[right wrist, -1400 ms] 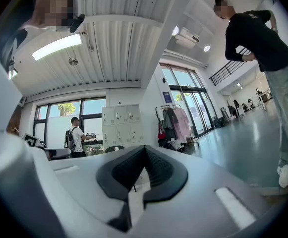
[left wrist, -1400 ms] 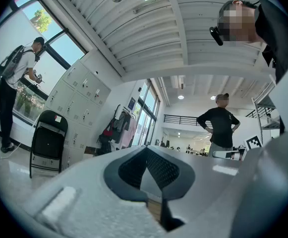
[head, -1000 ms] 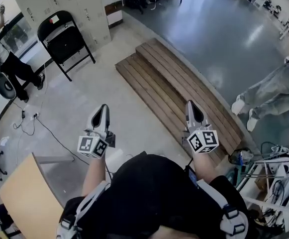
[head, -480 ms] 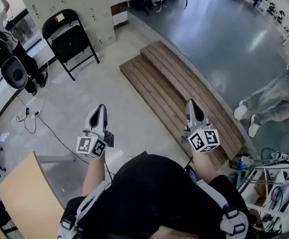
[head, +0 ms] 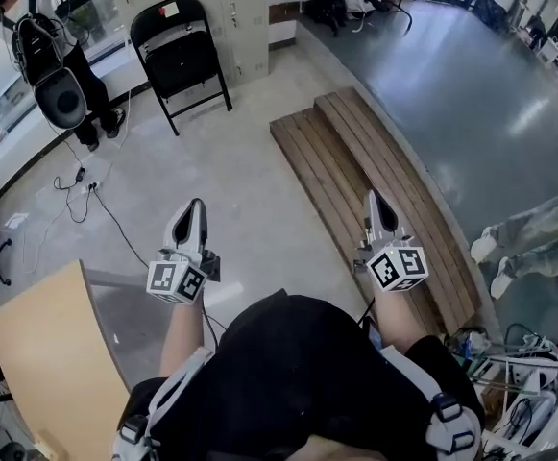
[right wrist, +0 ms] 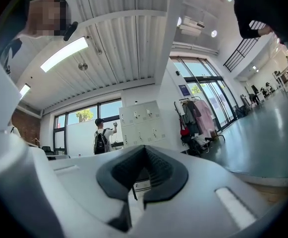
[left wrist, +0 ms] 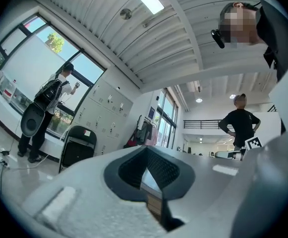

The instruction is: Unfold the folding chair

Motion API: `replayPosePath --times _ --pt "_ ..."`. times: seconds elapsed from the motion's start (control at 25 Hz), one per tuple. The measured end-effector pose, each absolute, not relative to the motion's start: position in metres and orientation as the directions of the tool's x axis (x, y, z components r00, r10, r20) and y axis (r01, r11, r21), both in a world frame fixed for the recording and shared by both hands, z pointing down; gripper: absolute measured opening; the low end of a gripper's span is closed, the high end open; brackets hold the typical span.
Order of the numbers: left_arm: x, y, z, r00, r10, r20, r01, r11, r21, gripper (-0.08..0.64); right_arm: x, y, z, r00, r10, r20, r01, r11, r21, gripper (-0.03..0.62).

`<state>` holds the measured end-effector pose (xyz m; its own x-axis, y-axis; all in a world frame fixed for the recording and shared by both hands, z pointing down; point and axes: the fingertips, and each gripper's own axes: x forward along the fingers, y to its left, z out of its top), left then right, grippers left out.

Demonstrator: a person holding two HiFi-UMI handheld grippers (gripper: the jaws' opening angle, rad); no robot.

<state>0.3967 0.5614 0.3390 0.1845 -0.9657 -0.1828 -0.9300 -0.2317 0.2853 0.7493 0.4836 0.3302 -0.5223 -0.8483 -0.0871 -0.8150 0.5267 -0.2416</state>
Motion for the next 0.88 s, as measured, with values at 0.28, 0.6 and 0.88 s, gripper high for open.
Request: replayPosePath --times 0.28,0.6,0.88 --pt "0.317 0.596 0.339 0.062 -0.980 -0.189 -0.951 -0.115 0.286 0.003 0.661 0.477 0.328 -0.618 -0.782 -0.086 -0.752 0.619 -0.229 0.005" --pt "0.259 0.626 0.340 -0.021 -0.981 -0.190 -0.959 -0.034 0.283 0.003 0.582 0.472 0.328 -0.698 -0.712 -0.081 -0.682 0.694 -0.231 0.005" --pt "0.231 0.627 0.335 -0.103 -0.970 -0.220 -0.958 0.037 0.286 0.003 0.544 0.454 0.330 -0.740 -0.668 -0.079 -0.638 0.734 -0.233 0.005"
